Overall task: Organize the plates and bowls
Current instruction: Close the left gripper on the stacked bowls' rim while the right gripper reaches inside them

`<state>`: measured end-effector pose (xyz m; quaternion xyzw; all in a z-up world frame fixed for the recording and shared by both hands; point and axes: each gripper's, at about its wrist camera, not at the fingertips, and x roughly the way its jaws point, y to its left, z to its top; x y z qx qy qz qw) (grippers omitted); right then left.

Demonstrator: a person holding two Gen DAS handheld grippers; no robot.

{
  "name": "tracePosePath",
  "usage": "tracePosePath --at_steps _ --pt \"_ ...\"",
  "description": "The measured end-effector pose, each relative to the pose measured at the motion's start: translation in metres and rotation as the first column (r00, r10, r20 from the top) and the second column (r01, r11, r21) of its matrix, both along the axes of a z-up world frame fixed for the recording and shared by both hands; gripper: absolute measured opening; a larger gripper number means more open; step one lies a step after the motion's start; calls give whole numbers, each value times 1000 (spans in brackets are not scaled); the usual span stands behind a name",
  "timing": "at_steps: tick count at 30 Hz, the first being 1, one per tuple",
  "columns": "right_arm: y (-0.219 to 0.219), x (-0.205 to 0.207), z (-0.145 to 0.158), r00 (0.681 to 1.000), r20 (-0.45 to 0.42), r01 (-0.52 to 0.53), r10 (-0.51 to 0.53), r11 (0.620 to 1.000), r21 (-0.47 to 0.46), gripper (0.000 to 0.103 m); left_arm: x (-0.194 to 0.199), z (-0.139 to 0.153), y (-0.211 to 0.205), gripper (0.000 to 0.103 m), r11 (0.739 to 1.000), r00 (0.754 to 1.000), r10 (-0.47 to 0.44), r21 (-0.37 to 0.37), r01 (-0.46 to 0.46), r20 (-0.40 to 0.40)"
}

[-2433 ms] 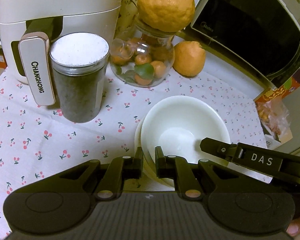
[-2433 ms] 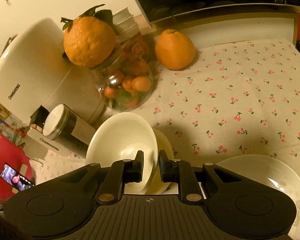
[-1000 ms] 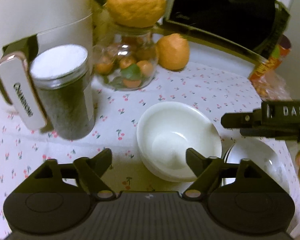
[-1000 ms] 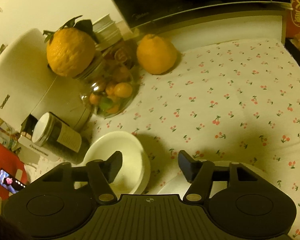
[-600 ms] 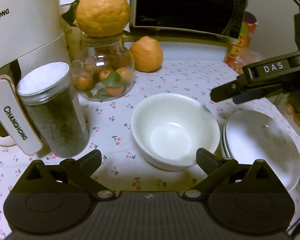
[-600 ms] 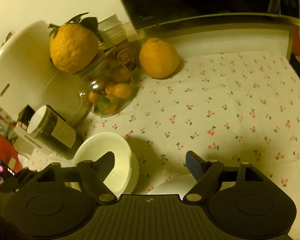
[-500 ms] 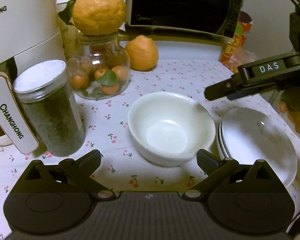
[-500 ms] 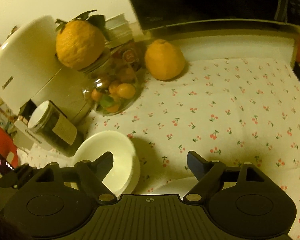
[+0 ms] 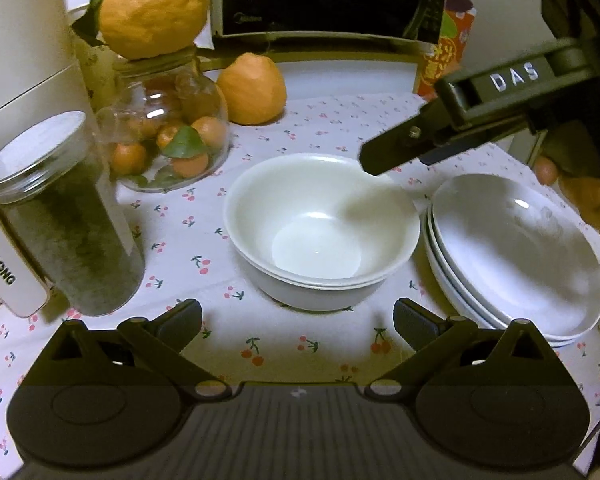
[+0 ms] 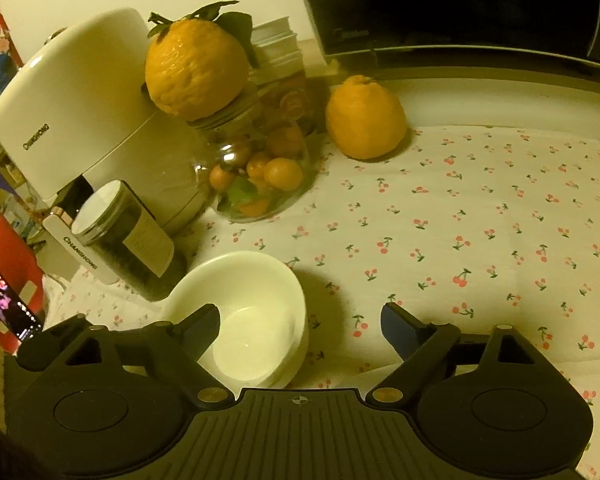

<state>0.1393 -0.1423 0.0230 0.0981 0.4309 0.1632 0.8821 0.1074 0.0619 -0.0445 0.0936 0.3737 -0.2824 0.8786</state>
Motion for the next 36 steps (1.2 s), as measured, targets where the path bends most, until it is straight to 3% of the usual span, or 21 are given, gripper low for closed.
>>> tracePosePath --at_steps 25,29,34,36 --pt "20 21 -23 998 -29 -59 59 998 -10 87 -1 -15 -18 95 994 995 -95 60 93 28" --pt "21 23 -25 998 -35 -62 61 998 -13 80 -2 -14 -20 93 992 994 -105 69 102 38" --pt "24 25 -28 997 -47 -68 67 997 -22 60 -6 -11 -21 88 990 992 -115 83 111 49" --pt "24 25 -28 996 -53 -75 73 997 -22 46 -8 -10 -22 85 990 992 -119 86 114 52"
